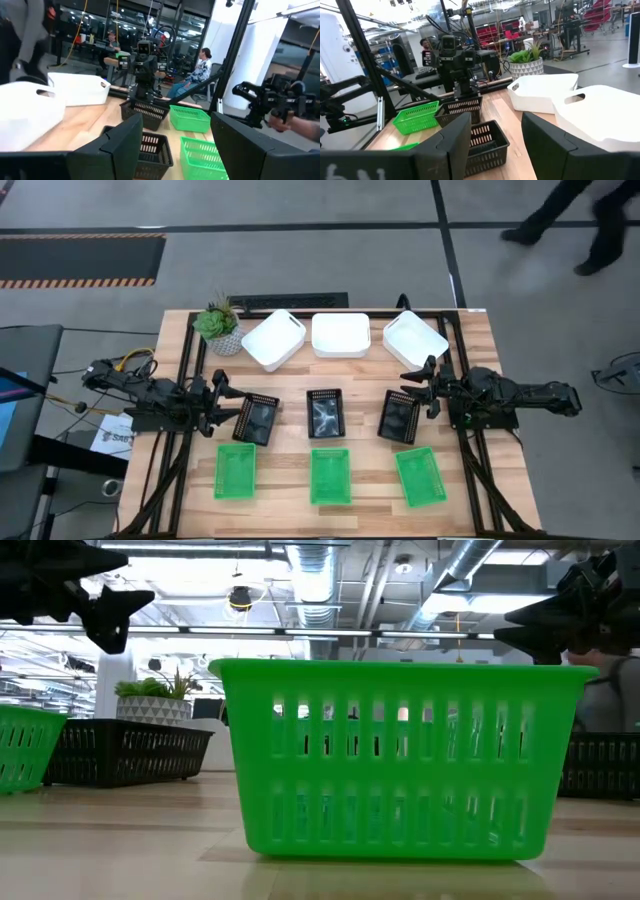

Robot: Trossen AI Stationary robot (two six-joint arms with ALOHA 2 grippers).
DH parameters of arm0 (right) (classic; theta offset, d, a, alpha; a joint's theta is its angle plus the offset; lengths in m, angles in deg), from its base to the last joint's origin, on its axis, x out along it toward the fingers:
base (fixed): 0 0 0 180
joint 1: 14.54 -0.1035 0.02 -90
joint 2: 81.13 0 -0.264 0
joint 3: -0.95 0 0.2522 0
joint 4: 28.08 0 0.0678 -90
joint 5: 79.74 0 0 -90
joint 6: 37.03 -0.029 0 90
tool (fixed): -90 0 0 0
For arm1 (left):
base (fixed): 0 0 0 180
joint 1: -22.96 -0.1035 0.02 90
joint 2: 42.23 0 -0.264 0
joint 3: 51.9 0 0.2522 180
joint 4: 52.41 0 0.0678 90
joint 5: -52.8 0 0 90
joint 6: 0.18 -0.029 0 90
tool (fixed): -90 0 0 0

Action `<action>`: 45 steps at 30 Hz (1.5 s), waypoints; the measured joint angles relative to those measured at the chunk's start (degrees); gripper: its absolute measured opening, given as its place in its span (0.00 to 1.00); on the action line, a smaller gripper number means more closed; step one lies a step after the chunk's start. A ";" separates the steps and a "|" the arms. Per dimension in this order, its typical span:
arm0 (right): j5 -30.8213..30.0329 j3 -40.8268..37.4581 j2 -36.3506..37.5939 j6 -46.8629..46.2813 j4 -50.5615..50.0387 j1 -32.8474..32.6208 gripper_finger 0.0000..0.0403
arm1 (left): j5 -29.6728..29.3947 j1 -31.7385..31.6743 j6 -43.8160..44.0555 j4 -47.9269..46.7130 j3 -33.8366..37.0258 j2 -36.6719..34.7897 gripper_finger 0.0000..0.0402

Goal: Stack baskets by color
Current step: Stack the right white bin on the middle white bin

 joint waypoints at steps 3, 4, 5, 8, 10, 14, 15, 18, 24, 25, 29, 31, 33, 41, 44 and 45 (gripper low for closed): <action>-0.29 0.01 0.00 0.00 0.10 0.16 0.50 | -0.06 0.00 1.76 0.00 0.00 0.00 0.56; -0.59 0.00 0.01 0.01 0.11 0.14 0.50 | -0.05 0.00 2.06 -0.02 0.00 0.00 0.56; -0.74 0.00 0.01 0.02 0.11 0.14 0.50 | -0.05 0.00 2.42 -0.02 0.00 0.00 0.56; -0.74 0.00 0.00 0.02 0.96 0.11 0.50 | -0.06 0.02 2.68 -0.20 0.00 0.00 0.56; -0.74 0.00 0.00 0.02 2.36 0.11 0.50 | -0.06 0.00 3.35 -0.45 0.00 0.00 0.56; -0.74 0.00 0.02 -1.32 6.34 0.11 0.50 | -0.55 0.00 4.68 -0.55 0.00 0.01 0.56; -0.74 0.00 0.00 -3.01 7.31 0.11 0.50 | -1.21 0.02 4.77 -0.57 0.00 0.00 0.56; -0.74 0.00 0.02 -9.55 8.47 0.09 0.50 | -4.55 0.02 4.78 -0.57 0.00 0.00 0.56; -0.74 0.00 0.00 -9.66 9.01 -0.04 0.50 | -15.99 -0.02 2.60 -0.57 0.00 0.00 0.56; -0.83 0.00 0.00 -9.88 10.03 -0.02 0.50 | -16.77 0.00 1.52 -0.39 0.00 0.00 0.56; -2.39 1.38 -0.02 -11.87 14.50 0.09 0.50 | -17.08 0.00 3.47 0.99 -1.97 0.07 0.56; -2.40 3.46 -0.06 -11.75 14.46 0.09 0.50 | -14.22 0.00 2.70 1.31 -3.95 -0.02 0.56; -2.38 5.97 0.05 -10.21 14.84 0.09 0.50 | -13.61 0.04 2.40 0.33 -6.04 0.04 0.56; -4.59 18.69 -2.59 -7.79 1.06 0.05 0.50 | -12.90 0.00 12.30 -5.17 -14.74 6.46 0.56; -7.61 25.22 -6.43 -10.76 -11.51 0.05 0.50 | -12.49 0.02 18.38 -12.92 -19.71 11.89 0.56; -8.67 27.22 -8.08 -12.56 -15.64 0.05 0.50 | -12.68 0.02 20.28 -15.43 -21.27 14.07 0.56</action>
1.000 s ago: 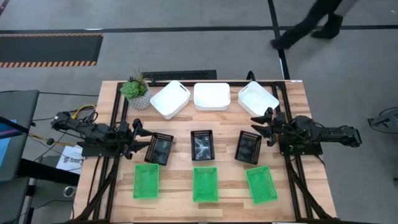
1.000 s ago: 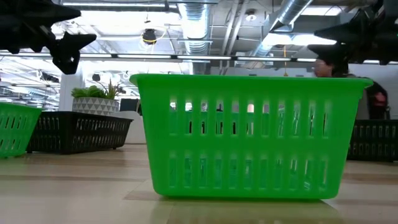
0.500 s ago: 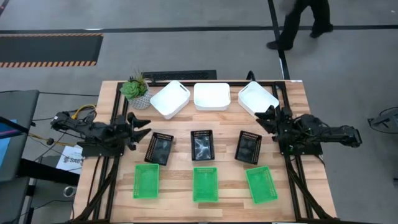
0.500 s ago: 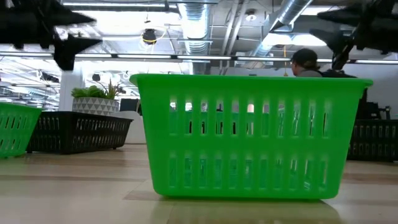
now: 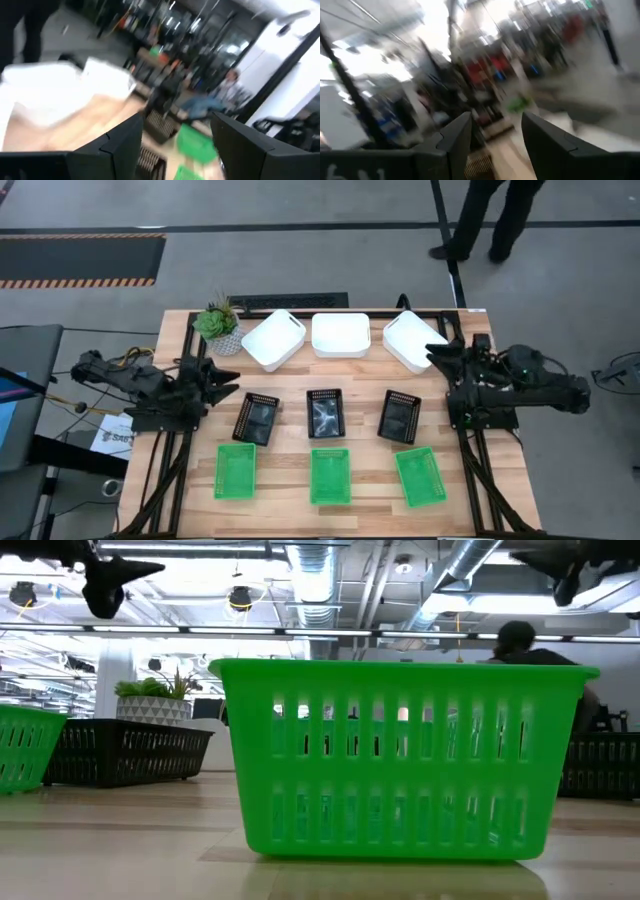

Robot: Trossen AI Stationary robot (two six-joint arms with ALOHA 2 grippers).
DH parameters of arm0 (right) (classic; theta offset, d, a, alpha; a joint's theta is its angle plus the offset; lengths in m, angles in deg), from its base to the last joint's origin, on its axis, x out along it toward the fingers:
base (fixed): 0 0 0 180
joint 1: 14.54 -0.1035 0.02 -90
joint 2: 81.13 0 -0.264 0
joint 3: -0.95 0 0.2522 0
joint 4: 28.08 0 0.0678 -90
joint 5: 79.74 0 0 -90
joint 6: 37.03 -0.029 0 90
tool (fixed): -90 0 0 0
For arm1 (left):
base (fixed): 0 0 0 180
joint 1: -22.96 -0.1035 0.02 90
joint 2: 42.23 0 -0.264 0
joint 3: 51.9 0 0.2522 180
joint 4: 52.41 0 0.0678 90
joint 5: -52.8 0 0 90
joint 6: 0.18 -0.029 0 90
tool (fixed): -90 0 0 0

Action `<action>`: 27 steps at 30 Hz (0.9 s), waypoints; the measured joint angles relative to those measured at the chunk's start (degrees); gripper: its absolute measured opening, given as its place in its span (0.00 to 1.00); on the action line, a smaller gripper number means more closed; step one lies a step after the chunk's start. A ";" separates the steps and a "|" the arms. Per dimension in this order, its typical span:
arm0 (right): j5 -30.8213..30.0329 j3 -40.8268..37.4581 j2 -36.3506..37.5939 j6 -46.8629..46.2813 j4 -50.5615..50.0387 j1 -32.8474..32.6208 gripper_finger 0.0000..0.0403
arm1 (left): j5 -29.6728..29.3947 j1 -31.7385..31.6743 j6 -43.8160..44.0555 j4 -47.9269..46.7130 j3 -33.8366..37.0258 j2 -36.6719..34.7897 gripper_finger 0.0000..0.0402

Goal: Stack baskets by color
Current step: Stack the right white bin on the middle white bin

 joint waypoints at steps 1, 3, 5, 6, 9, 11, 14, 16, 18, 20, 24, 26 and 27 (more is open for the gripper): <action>-0.97 1.96 -2.03 -2.37 -4.30 0.00 0.50 | -0.39 0.00 1.72 -2.35 -1.68 2.43 0.56; -1.47 5.32 -6.15 -7.79 -13.12 0.00 0.50 | -0.88 0.00 4.56 -6.01 -4.88 7.07 0.56; -1.51 8.67 -10.65 -13.00 -22.35 -0.01 0.50 | -0.98 0.00 6.84 -9.36 -7.90 11.75 0.56; -1.51 10.28 -12.90 -15.41 -27.26 0.00 0.50 | -1.09 0.00 7.98 -11.13 -9.26 13.80 0.56; -1.56 13.59 -19.57 -23.39 -41.49 0.04 0.50 | -3.12 -0.02 11.64 -15.93 -12.35 19.91 0.56; -1.75 14.35 -23.63 -29.04 -48.32 0.04 0.50 | -5.01 -0.22 14.00 -18.23 -13.81 23.56 0.56; -1.46 14.38 -28.68 -38.01 -55.32 0.04 0.50 | -5.41 -1.16 17.64 -19.81 -14.90 27.50 0.56; -0.07 14.38 -31.53 -43.38 -59.49 -0.21 0.50 | -5.00 -1.71 19.49 -19.89 -14.92 29.30 0.56; 1.35 14.38 -34.42 -46.74 -62.18 -1.02 0.50 | -4.04 -2.07 20.38 -20.18 -14.90 30.37 0.56; 1.71 14.38 -37.20 -48.25 -63.17 -1.98 0.50 | -3.49 -2.30 20.43 -20.33 -14.92 30.75 0.56; -2.27 14.44 -40.70 -45.62 -58.34 -1.62 0.50 | -3.47 -2.32 20.71 -20.22 -14.92 29.70 0.56; -2.63 14.42 -41.72 -39.43 -53.10 0.47 0.50 | -3.47 -2.32 20.51 -20.18 -14.92 28.88 0.56; -2.30 14.47 -42.26 -35.95 -49.53 1.71 0.50 | -3.47 -2.32 20.46 -20.20 -14.92 28.55 0.56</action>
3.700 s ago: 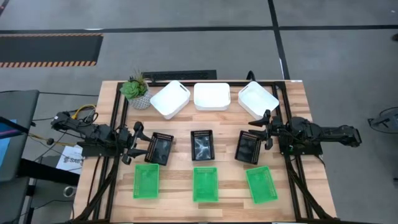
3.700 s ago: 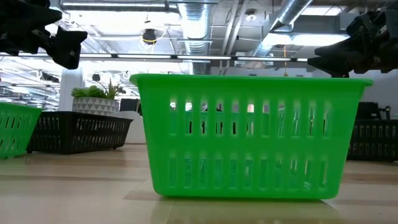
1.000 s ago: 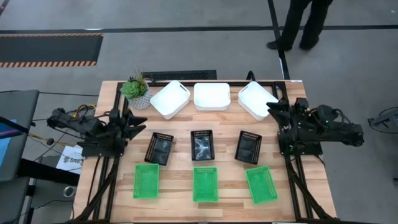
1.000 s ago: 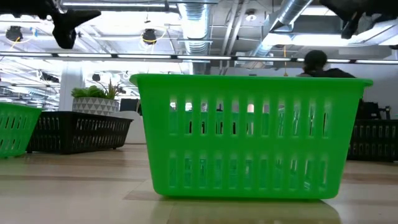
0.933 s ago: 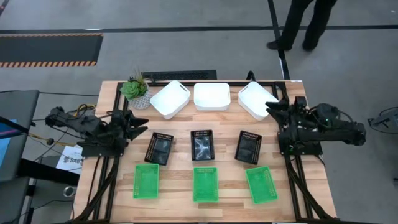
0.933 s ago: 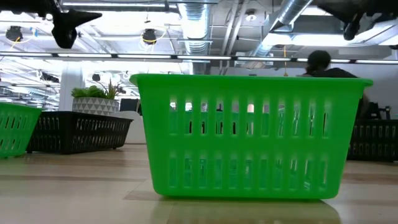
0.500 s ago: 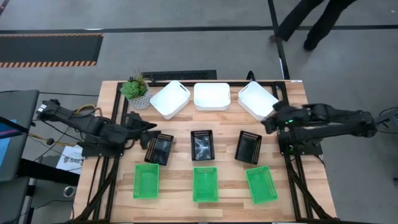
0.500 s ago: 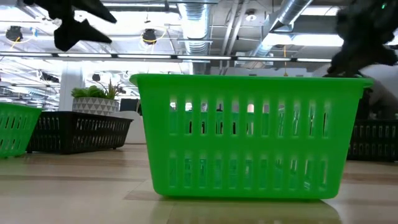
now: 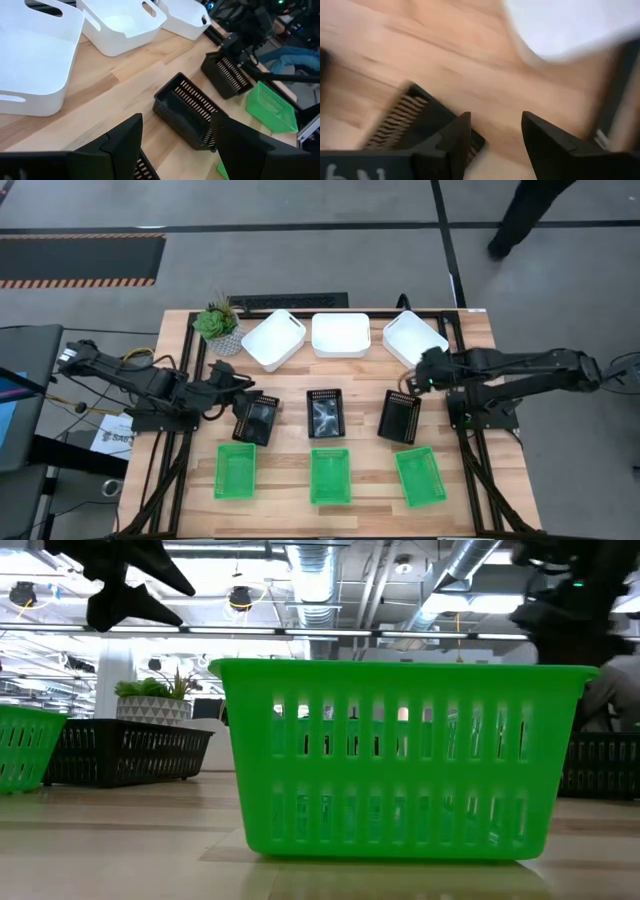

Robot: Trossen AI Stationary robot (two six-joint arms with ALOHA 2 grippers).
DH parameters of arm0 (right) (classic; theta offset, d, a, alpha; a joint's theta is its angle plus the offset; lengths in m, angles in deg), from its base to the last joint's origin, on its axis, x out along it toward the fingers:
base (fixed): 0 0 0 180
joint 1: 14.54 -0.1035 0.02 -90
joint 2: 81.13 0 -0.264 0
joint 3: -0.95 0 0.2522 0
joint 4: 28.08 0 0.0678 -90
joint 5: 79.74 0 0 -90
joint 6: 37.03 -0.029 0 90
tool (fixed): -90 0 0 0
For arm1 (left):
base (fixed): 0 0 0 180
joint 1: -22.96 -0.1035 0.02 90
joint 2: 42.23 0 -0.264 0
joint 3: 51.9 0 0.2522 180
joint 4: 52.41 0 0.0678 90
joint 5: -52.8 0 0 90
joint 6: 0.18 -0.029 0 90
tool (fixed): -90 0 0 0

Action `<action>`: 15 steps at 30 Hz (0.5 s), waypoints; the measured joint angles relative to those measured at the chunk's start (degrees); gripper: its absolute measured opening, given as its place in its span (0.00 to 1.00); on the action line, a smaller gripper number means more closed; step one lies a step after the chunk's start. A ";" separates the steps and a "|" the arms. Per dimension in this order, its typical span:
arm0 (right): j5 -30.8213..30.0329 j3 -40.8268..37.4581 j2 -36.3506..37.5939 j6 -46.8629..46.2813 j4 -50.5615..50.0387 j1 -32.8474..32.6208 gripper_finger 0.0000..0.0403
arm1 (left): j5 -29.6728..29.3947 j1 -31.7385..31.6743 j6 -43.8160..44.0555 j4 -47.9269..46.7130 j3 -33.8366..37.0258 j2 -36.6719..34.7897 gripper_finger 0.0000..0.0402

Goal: Stack baskets by color
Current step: Stack the right white bin on the middle white bin

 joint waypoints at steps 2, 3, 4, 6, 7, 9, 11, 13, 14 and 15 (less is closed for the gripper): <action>1.29 0.04 -1.57 6.55 5.72 3.03 0.50 | 0.02 0.00 -0.07 -0.02 0.00 -0.73 0.56; 1.83 0.23 -2.66 10.09 7.53 4.90 0.50 | -0.02 0.00 -0.09 0.02 0.00 -0.96 0.56; 2.10 0.90 -4.00 13.65 8.31 6.93 0.50 | -0.19 0.00 -0.20 0.01 -0.04 -1.13 0.56; 2.08 3.34 -7.44 19.84 8.29 11.49 0.50 | -0.26 -0.01 -0.74 -0.34 -0.02 -1.44 0.56; 2.07 4.64 -9.32 22.94 7.66 13.95 0.49 | -0.30 -0.02 -0.85 -0.16 -0.04 -1.45 0.56; 2.05 7.16 -13.04 28.82 6.31 18.74 0.48 | -0.27 -0.02 -0.87 -0.51 -0.04 -1.40 0.56; 2.06 9.14 -17.11 33.77 6.50 22.82 0.47 | -0.26 -0.02 -0.87 -0.65 -0.04 -1.40 0.56; 2.08 10.30 -21.03 38.08 6.53 26.11 0.46 | 0.09 -0.02 -0.83 -1.33 -0.04 -1.40 0.56; 2.08 10.51 -22.93 39.73 6.79 27.35 0.46 | 0.22 -0.02 -0.76 -1.74 -0.04 -1.38 0.56; 2.08 10.51 -24.89 40.89 6.96 28.31 0.46 | 0.22 0.00 -0.66 -1.99 -0.02 -1.40 0.56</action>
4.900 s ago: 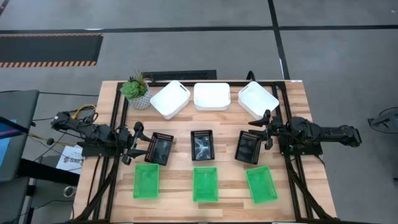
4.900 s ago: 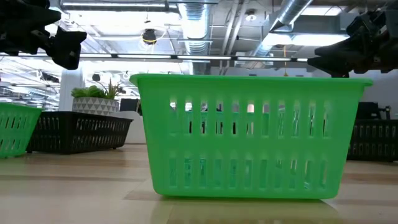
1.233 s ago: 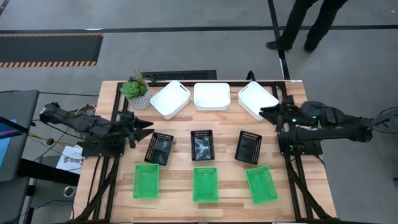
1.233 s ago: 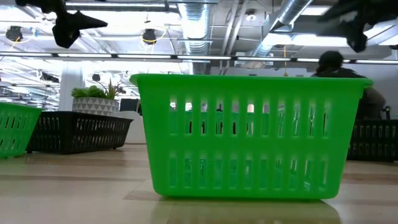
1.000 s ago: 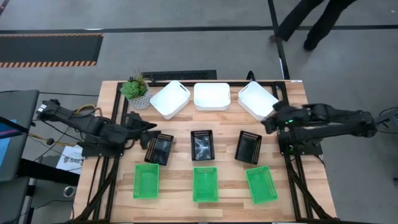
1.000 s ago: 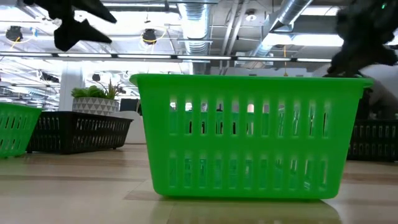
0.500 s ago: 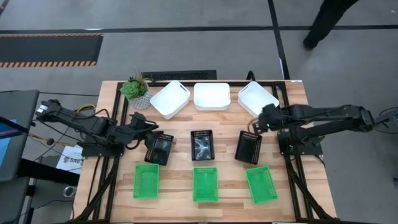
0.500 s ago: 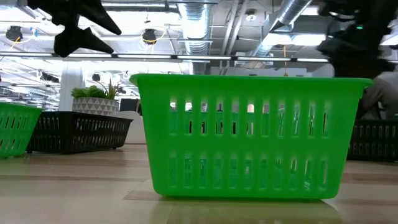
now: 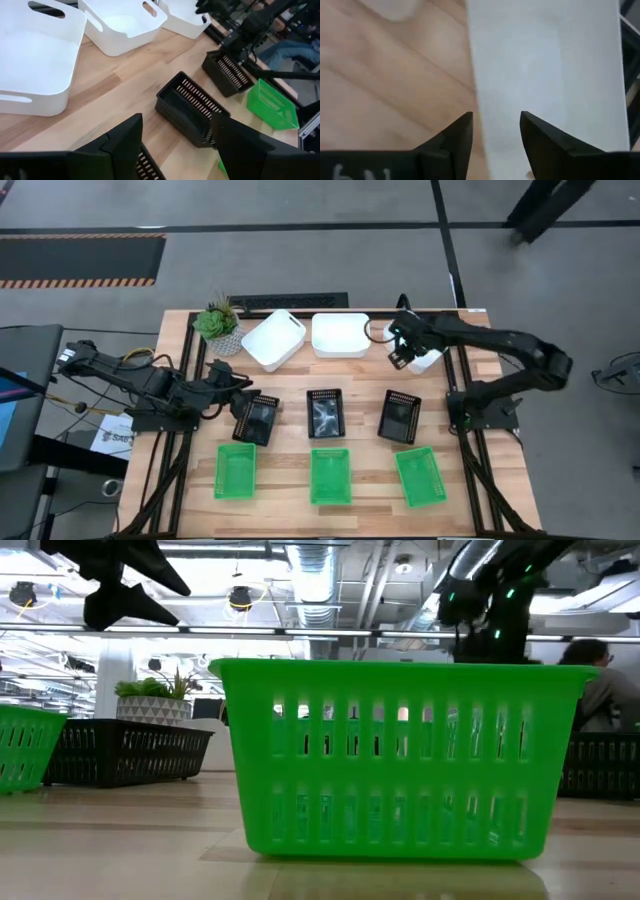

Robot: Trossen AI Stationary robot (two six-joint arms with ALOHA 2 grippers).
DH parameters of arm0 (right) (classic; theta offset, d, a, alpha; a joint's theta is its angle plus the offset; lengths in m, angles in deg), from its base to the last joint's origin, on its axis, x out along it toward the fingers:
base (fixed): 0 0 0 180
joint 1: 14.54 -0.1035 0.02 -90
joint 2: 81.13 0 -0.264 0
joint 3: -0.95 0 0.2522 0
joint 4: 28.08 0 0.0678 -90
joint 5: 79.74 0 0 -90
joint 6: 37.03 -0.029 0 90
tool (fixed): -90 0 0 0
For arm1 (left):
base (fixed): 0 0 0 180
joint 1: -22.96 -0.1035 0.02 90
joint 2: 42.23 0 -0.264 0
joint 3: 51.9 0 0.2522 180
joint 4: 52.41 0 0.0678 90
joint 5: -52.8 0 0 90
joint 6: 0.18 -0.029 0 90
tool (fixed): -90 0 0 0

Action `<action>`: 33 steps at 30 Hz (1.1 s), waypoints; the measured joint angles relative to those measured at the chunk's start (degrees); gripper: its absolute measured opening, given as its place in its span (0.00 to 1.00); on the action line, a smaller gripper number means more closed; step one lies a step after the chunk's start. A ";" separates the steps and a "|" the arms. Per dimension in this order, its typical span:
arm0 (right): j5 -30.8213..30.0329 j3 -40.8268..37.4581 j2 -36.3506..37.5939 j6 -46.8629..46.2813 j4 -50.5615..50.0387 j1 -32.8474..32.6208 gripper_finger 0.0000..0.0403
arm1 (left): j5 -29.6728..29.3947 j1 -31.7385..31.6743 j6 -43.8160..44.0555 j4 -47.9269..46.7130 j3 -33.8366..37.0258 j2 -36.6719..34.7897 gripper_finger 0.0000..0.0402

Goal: Stack baskets by color
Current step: Stack the right white bin on the middle white bin

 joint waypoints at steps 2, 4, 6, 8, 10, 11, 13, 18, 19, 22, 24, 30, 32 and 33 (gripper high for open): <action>0.04 0.00 -3.85 1.92 0.23 1.17 0.45 | 0.63 -0.02 0.08 -0.55 -0.02 0.00 0.56; 0.25 0.00 -7.64 3.77 0.63 1.73 0.45 | 1.05 0.00 0.11 -1.04 -0.01 0.00 0.56; 0.43 0.02 -10.97 5.05 1.57 1.96 0.45 | 1.05 0.00 0.11 -1.18 0.00 0.00 0.56; 0.71 -0.02 -13.92 6.00 2.62 1.83 0.46 | 0.94 -0.01 0.11 -1.16 -0.01 0.00 0.56; 0.73 -0.02 -16.21 6.78 3.77 1.81 0.46 | 0.59 0.00 0.11 -1.14 0.00 0.00 0.56; 0.74 -0.02 -17.30 6.79 4.20 1.80 0.46 | 0.59 0.00 0.11 -1.14 -0.01 0.00 0.56; 0.74 -0.02 -19.02 6.77 4.93 1.83 0.44 | 0.57 -0.02 0.13 -1.12 -0.02 0.00 0.56; 0.67 -0.02 -20.23 5.71 5.32 1.37 0.19 | 0.50 -0.01 0.14 -1.07 -0.01 0.00 0.56; 0.66 -0.02 -20.24 5.16 5.37 1.46 0.12 | 0.48 -0.02 0.15 -1.05 0.00 0.00 0.56; 0.37 -0.02 -19.88 3.72 5.55 1.50 0.04 | 0.46 -0.01 0.15 -1.05 -0.02 0.00 0.56; -0.19 -0.04 -19.48 3.35 5.28 1.54 0.02 | 0.46 -0.02 0.15 -1.07 -0.02 0.02 0.56; -4.86 2.12 -13.18 1.87 0.76 1.41 0.01 | 0.46 0.00 0.18 -1.45 0.00 0.00 0.56; -5.56 3.72 -10.42 1.61 -0.83 1.41 0.01 | 0.46 0.00 0.18 -1.91 0.00 0.02 0.56; -5.62 4.54 -9.14 1.59 -1.33 1.37 0.01 | 0.44 0.00 0.18 -2.03 0.00 0.00 0.56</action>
